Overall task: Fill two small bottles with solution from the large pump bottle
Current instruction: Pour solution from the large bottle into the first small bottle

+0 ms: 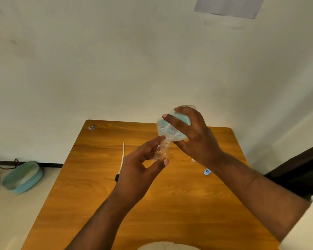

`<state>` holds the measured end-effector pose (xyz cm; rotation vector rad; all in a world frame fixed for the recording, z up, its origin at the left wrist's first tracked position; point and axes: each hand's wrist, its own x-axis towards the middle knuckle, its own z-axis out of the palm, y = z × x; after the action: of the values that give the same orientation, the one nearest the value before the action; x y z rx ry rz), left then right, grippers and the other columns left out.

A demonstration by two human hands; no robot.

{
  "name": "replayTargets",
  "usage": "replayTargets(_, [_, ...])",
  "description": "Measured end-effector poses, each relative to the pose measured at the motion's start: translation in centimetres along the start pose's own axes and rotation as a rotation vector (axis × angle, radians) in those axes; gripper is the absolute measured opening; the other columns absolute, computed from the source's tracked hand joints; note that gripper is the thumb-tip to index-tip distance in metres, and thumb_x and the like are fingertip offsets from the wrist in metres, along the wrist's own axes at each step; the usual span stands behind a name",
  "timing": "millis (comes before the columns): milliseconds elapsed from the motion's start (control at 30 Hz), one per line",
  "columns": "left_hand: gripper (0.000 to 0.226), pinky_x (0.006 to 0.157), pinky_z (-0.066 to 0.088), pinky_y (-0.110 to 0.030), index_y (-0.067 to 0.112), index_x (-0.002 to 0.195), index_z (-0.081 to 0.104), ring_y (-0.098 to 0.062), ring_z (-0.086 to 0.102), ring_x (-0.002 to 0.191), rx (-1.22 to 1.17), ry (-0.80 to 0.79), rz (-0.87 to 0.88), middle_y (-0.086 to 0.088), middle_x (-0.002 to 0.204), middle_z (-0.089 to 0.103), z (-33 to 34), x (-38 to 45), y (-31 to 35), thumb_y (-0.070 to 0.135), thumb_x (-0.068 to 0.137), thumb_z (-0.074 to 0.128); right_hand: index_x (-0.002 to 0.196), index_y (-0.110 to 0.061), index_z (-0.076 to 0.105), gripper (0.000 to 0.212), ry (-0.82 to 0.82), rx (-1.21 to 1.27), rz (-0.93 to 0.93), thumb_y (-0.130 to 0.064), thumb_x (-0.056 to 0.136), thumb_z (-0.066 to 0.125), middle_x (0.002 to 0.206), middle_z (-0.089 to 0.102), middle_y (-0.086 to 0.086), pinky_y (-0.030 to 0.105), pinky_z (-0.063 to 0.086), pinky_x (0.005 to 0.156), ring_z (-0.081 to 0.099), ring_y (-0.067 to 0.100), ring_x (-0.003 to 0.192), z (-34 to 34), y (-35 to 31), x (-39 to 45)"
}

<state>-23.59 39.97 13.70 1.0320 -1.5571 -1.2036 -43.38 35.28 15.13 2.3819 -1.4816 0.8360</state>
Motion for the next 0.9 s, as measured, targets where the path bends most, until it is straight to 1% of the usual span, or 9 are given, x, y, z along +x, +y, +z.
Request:
replayTargets(100, [0.057,0.084,0.06,-0.046,0.038,0.131,0.055,-0.006,0.064,0.111,-0.012,-0.014,-0.001,0.013,0.126,0.065,0.0,0.2,0.4,0.018,0.081,0.075,0.138,-0.029,0.035,0.079,0.007,-0.044,-0.016,-0.019,0.074,0.079,0.134,0.044,0.017,0.043,0.059,0.075,0.039,0.03,0.127,-0.5,0.1,0.2])
replayTargets(200, [0.057,0.085,0.06,-0.044,0.046,0.126,0.051,-0.003,0.064,0.113,-0.024,-0.023,0.016,0.015,0.127,0.063,-0.1,0.3,0.9,0.017,0.082,0.074,0.137,-0.028,0.036,0.075,0.02,-0.081,-0.052,-0.019,0.075,0.078,0.134,0.037,0.013,0.044,0.06,0.074,0.038,0.03,0.127,-0.9,0.1,0.4])
replayTargets(333, [0.056,0.086,0.06,-0.042,0.05,0.122,0.051,-0.002,0.063,0.115,-0.052,-0.043,0.025,0.024,0.124,0.061,-0.1,0.5,1.5,0.019,0.08,0.073,0.136,-0.028,0.037,0.073,0.033,-0.128,-0.078,-0.019,0.076,0.077,0.133,0.034,0.012,0.045,0.06,0.072,0.039,0.032,0.126,-1.3,0.0,0.8])
replayTargets(467, [0.057,0.084,0.061,-0.039,0.05,0.121,0.051,-0.004,0.063,0.116,-0.07,-0.048,0.037,0.019,0.127,0.061,-0.2,0.6,1.6,0.016,0.081,0.073,0.136,-0.028,0.036,0.077,0.041,-0.173,-0.096,-0.015,0.074,0.079,0.132,0.033,0.012,0.046,0.059,0.071,0.039,0.033,0.126,-1.6,0.0,1.0])
replayTargets(533, [0.058,0.079,0.062,-0.035,0.054,0.118,0.053,-0.004,0.062,0.116,-0.074,-0.046,0.058,0.016,0.132,0.061,-0.2,0.6,1.6,0.014,0.081,0.074,0.136,-0.027,0.036,0.077,0.045,-0.189,-0.101,-0.013,0.073,0.079,0.132,0.035,0.013,0.046,0.059,0.071,0.039,0.034,0.126,-1.8,0.0,1.2])
replayTargets(633, [0.061,0.064,0.063,-0.033,0.068,0.102,0.058,-0.005,0.063,0.115,-0.113,-0.052,0.034,0.017,0.133,0.06,-0.3,0.6,1.9,0.014,0.08,0.074,0.136,-0.027,0.036,0.077,0.044,-0.212,-0.108,-0.012,0.074,0.079,0.132,0.04,0.016,0.045,0.059,0.071,0.039,0.035,0.126,-1.8,0.0,1.2])
replayTargets(767, [0.06,0.059,0.062,-0.033,0.069,0.095,0.06,-0.004,0.063,0.115,-0.13,-0.076,0.01,0.024,0.129,0.058,-0.5,0.8,1.9,0.013,0.08,0.074,0.136,-0.027,0.037,0.076,0.053,-0.227,-0.133,-0.011,0.074,0.078,0.132,0.036,0.014,0.044,0.058,0.072,0.04,0.035,0.126,-1.9,0.1,1.4])
replayTargets(833, [0.06,0.059,0.062,-0.035,0.064,0.104,0.058,-0.006,0.063,0.117,-0.137,-0.072,-0.007,0.02,0.131,0.059,-0.6,1.0,1.8,0.012,0.08,0.074,0.135,-0.027,0.037,0.077,0.059,-0.223,-0.135,-0.01,0.073,0.079,0.131,0.036,0.014,0.045,0.058,0.072,0.039,0.035,0.125,-1.8,0.2,1.5])
replayTargets(900, [0.059,0.061,0.063,-0.038,0.053,0.118,0.054,-0.007,0.062,0.117,-0.139,-0.07,-0.029,0.019,0.127,0.06,-0.7,1.1,1.6,0.011,0.081,0.074,0.135,-0.027,0.037,0.076,0.063,-0.216,-0.135,-0.01,0.073,0.079,0.131,0.033,0.012,0.045,0.058,0.071,0.036,0.034,0.126,-1.7,0.2,1.7])
